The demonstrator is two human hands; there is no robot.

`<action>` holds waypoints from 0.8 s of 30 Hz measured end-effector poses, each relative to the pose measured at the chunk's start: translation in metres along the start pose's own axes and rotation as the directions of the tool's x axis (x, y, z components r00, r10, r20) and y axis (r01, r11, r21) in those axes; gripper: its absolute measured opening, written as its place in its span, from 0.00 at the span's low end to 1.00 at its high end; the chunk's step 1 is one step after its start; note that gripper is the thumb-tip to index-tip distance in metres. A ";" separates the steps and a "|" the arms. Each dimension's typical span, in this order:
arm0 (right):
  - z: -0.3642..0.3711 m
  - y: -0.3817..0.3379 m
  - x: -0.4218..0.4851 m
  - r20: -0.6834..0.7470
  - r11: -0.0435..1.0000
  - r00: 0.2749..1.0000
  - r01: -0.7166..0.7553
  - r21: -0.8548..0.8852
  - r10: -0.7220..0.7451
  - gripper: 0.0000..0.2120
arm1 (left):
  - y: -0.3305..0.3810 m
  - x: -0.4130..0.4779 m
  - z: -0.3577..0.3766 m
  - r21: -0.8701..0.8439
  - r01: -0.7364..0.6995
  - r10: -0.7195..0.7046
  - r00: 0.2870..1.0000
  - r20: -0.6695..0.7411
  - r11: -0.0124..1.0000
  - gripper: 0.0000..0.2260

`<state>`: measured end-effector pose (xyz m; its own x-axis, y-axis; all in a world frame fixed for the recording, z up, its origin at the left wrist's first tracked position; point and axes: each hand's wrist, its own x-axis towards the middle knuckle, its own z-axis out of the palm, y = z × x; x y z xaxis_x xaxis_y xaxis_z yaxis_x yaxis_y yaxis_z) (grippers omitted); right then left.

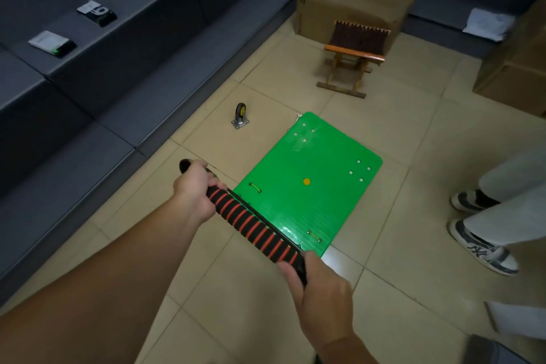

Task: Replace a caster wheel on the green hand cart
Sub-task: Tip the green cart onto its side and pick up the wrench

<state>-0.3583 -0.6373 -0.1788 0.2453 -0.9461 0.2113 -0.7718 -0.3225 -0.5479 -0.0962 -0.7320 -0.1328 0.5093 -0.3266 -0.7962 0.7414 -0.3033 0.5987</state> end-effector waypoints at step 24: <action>0.030 -0.099 -0.177 0.992 0.975 -0.120 -0.221 0.019 -0.046 0.23 | -0.084 -0.121 -0.194 0.482 -0.355 0.401 0.916 0.009 0.801 0.10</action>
<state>-0.3080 -0.4385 -0.1866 0.5881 0.1001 -0.8026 -0.7958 -0.1059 -0.5963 -0.1354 -0.4938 -0.1034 0.7599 -0.4284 -0.4889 0.2027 -0.5584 0.8044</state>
